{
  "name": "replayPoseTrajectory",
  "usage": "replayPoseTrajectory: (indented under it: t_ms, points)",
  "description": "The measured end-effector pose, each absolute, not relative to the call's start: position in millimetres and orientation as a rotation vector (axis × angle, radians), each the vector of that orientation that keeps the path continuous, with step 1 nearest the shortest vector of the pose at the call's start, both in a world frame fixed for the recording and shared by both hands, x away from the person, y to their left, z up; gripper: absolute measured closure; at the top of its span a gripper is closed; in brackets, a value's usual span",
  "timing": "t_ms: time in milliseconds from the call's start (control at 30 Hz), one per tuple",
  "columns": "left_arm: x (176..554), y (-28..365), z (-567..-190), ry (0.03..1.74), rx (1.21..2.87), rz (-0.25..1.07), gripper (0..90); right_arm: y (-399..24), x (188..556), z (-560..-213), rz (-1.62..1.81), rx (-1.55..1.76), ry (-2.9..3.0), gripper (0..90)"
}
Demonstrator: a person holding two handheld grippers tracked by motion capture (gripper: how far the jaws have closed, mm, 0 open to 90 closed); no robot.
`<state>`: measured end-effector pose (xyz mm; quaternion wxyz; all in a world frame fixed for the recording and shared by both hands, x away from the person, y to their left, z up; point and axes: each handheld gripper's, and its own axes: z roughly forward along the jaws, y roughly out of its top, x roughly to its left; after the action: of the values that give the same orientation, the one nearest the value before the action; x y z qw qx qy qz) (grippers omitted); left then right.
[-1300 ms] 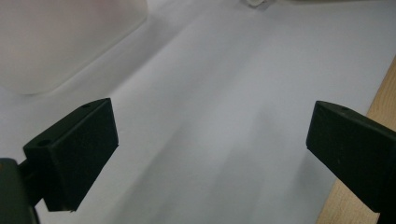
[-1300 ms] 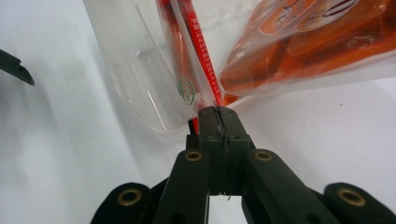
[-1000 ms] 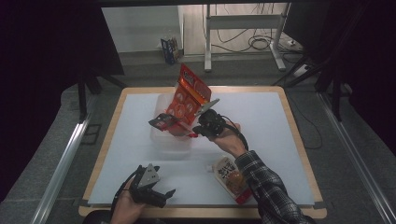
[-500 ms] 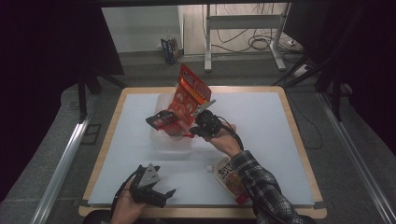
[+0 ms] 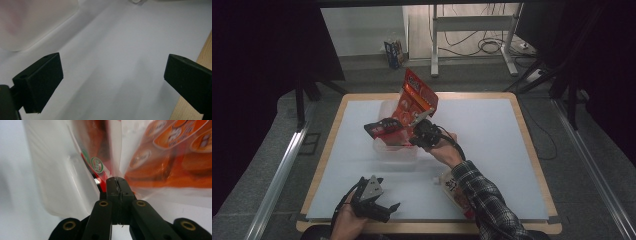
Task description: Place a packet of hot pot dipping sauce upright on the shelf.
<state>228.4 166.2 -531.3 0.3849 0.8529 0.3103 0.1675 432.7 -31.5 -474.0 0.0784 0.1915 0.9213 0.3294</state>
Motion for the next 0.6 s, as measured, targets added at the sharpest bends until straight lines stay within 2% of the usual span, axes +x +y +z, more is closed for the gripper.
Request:
replayPoseTrajectory:
  t_ms: [100,200,233,300,367,467,600]
  points:
    - [228.3,166.1,-531.4,0.791,2.174,0.427,2.1,-30.7,432.1,-479.2,0.977,0.572,2.753,85.1]
    - [228.4,166.2,-531.5,0.789,2.176,0.426,2.1,-34.9,433.8,-475.6,1.025,0.599,2.737,75.8]
    - [228.5,166.2,-531.6,0.789,2.177,0.426,2.1,-37.0,434.0,-472.6,1.058,0.618,2.736,69.4]
    - [228.4,166.0,-531.7,0.79,2.178,0.425,2.2,-40.4,434.5,-466.8,1.103,0.641,2.755,47.3]
    - [228.4,165.7,-531.8,0.789,2.179,0.425,2.2,-42.1,432.7,-464.3,1.076,0.645,2.764,32.1]
    - [228.2,165.1,-532.1,0.787,2.182,0.423,2.2,-45.3,426.2,-465.6,1.027,0.636,2.714,16.7]
    - [228.4,164.5,-532.6,0.785,2.191,0.424,2.2,-54.7,418.0,-472.1,0.987,0.6,2.694,5.8]
